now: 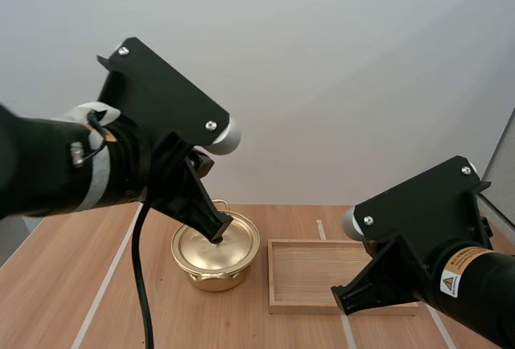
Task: Open the lid, put the grape in the pot, and close it
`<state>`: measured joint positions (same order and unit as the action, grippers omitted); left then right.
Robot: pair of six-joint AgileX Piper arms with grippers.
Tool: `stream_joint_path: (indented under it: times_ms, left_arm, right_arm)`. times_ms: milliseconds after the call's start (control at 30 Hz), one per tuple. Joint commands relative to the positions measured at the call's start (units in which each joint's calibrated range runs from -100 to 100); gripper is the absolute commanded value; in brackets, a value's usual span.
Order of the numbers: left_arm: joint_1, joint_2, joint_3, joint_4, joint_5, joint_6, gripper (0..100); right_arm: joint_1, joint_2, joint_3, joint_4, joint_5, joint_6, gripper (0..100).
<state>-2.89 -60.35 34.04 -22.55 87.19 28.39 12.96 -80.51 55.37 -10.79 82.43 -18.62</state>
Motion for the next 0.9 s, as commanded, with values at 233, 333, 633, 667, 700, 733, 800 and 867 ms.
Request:
stream_joint_path:
  times_ms: [233, 333, 633, 667, 700, 733, 800, 867]
  left_arm:
    - [-0.14, -15.51, 18.88, 0.20, -24.15, -9.25, 0]
    - [-0.14, -18.86, 24.98, 1.89, -29.64, -14.60, 0]
    - [-0.14, -25.96, 30.35, 2.28, -37.36, -21.02, 0]
    - [-0.14, -26.56, 30.35, 2.28, -38.55, -21.02, 0]
    - [-0.14, -27.05, 30.35, 2.28, -39.63, -21.02, 0]
    - [-0.14, -27.39, 30.35, 2.28, -41.14, -20.79, 0]
    - [-0.14, -27.81, 30.35, 3.31, -43.87, -20.61, 0]
    - [-0.14, -27.91, 30.35, 4.66, -44.69, -20.61, 0]
  right_arm:
    - [-2.30, -0.46, 0.01, -1.13, -8.16, 12.24, 0]
    - [-4.77, -0.46, 0.01, -1.97, -11.63, 15.42, 0]
    - [-11.72, -4.83, 6.30, -1.97, -28.90, 17.42, 0]
    - [-12.20, -6.50, 8.27, -1.97, -33.21, 17.30, 0]
    - [-12.29, -7.96, 9.09, -1.97, -36.62, 17.18, 0]
    - [-12.40, -10.20, 10.69, -1.97, -42.32, 17.18, 0]
    - [-12.40, -13.56, 13.07, -1.97, -51.35, 17.18, 0]
    - [-12.40, -15.71, 15.26, -1.97, -60.46, 17.18, 0]
